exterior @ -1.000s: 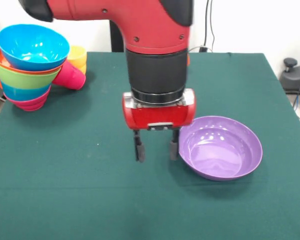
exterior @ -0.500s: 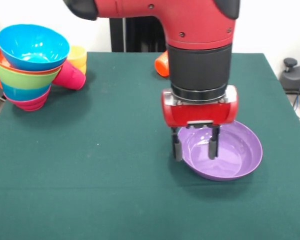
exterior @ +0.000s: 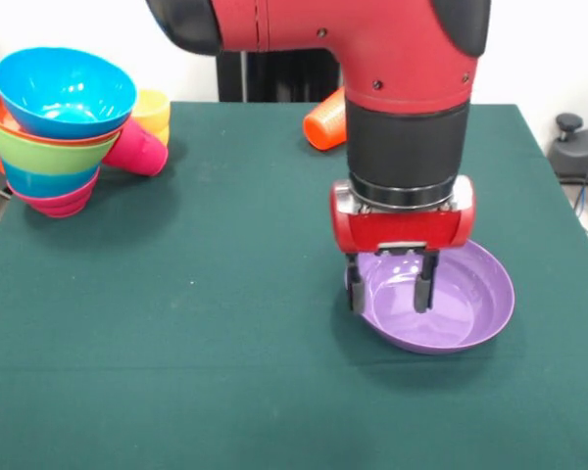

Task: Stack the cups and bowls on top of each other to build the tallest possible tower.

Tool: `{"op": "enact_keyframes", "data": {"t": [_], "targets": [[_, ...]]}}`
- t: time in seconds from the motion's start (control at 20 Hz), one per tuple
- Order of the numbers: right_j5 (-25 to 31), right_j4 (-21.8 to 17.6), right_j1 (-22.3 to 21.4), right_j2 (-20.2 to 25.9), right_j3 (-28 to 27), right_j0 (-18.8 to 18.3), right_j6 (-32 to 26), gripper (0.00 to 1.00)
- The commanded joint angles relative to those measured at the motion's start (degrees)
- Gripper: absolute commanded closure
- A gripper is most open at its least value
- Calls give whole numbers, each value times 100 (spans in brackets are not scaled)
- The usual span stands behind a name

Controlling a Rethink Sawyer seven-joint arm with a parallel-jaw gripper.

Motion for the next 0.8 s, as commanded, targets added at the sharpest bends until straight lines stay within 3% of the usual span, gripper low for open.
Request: {"op": "enact_keyframes", "data": {"t": [0.05, 0.8], "targets": [[-23, -175, 457, -453, -173, 154, 485, 0], [-296, -201, 787, -634, -88, 281, 171, 0]]}}
